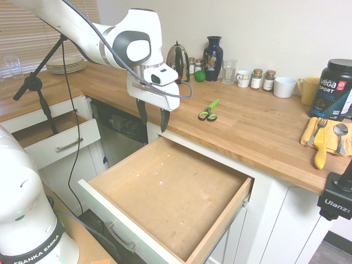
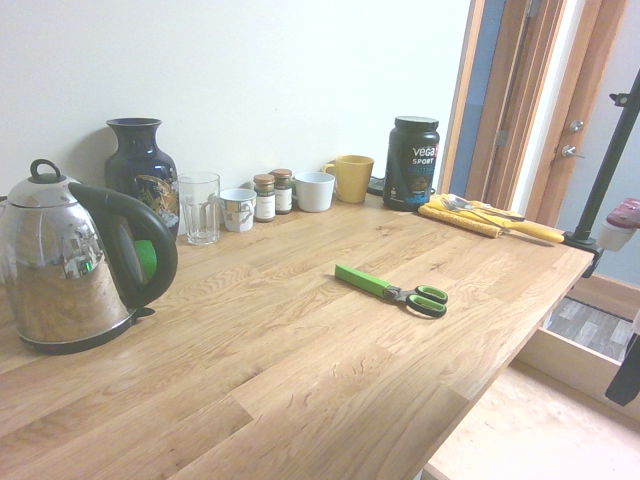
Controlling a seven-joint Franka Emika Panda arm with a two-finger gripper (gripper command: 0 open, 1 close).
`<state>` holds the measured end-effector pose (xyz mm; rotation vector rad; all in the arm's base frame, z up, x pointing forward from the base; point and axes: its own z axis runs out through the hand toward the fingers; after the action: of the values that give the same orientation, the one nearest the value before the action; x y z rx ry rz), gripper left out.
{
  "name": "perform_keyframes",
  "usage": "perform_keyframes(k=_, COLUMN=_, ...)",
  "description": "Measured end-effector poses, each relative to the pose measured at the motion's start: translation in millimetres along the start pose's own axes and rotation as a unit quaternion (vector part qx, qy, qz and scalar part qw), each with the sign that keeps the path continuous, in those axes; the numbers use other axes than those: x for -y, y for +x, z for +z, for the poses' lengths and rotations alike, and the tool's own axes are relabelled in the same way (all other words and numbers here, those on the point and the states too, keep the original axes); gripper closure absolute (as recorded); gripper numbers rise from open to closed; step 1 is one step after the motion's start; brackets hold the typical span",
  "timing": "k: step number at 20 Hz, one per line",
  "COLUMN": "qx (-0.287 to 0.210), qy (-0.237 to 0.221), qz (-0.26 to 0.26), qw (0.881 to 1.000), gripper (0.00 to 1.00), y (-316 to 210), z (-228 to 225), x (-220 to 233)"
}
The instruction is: Put scissor in the drawer
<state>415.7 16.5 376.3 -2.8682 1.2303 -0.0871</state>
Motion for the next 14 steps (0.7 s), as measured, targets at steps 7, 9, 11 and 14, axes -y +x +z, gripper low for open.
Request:
perform_keyframes(k=7, qx=-0.009, qy=0.008, qz=0.004, qw=1.0, gripper=0.0, y=41.7, z=-10.0, x=30.2)
perform_keyframes(k=9, qx=-0.007, qy=0.006, qz=0.007, qw=1.0, gripper=0.0, y=68.0, z=-9.6, x=44.9)
perform_keyframes(k=11, qx=-0.004, qy=0.001, qz=0.01, qw=1.0, gripper=0.0, y=92.8, z=-8.1, x=59.9)
perform_keyframes(k=14, qx=-0.005, qy=-0.005, qz=0.009, qw=1.0, gripper=0.0, y=124.2, z=-10.4, x=83.1)
